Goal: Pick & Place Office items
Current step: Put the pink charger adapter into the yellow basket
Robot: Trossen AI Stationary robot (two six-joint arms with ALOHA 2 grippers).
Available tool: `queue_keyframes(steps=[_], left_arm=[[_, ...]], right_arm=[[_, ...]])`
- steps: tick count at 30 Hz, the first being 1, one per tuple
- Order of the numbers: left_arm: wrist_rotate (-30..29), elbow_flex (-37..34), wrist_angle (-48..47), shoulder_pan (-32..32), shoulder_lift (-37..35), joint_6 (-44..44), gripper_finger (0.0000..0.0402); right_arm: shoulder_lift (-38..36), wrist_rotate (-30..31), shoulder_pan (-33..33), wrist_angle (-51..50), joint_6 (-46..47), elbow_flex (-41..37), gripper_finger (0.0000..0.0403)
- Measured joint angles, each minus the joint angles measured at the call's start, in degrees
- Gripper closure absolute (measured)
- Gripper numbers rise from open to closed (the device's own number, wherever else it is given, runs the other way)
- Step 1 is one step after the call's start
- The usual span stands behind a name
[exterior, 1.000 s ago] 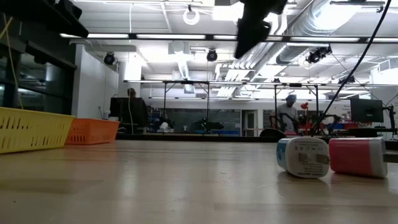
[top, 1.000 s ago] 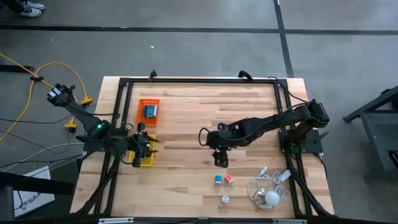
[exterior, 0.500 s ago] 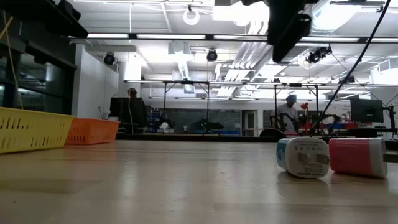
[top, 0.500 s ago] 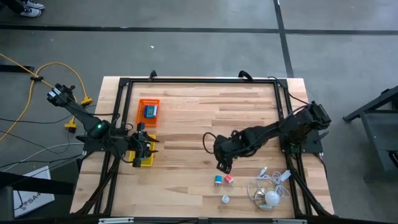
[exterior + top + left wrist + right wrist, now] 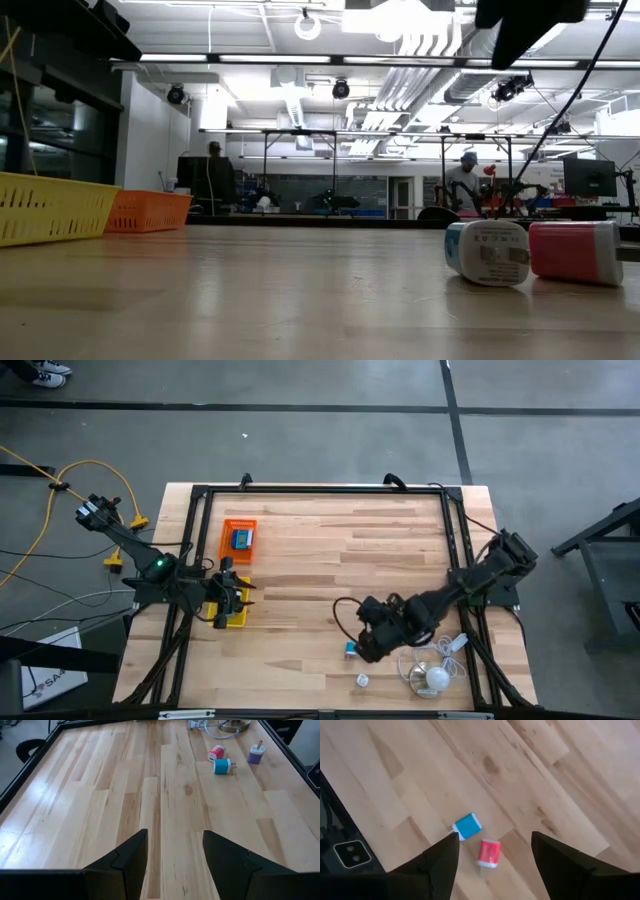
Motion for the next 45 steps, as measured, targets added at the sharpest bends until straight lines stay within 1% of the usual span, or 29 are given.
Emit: queue_keyframes(steps=[8,15,22,30,39,45], left_arm=[[0.02,0.0,0.02,-0.01,0.0,0.02,0.0218],[0.03,0.0,0.17,0.0,0.0,0.02,0.0218],[0.03,0.0,0.15,-0.02,0.0,0.03,0.0218],[0.04,0.0,0.15,-0.02,0.0,0.04,0.0218],[0.04,0.0,0.13,-0.01,0.0,0.05,0.0218],[0.04,0.0,0.13,-0.02,0.0,0.07,0.0218]], right_arm=[[0.08,0.92,2.58,0.21,8.61,-3.53,0.0168],[0.1,0.87,3.94,3.45,11.97,-6.98,0.0168],[0.1,0.07,4.34,7.76,11.86,-10.28,0.0168],[0.1,-1.28,4.27,10.19,11.75,-14.18,0.0168],[0.1,-2.1,4.27,18.64,11.7,-18.26,0.0168],[0.1,-2.38,4.27,19.23,10.76,-19.21,0.0168]])
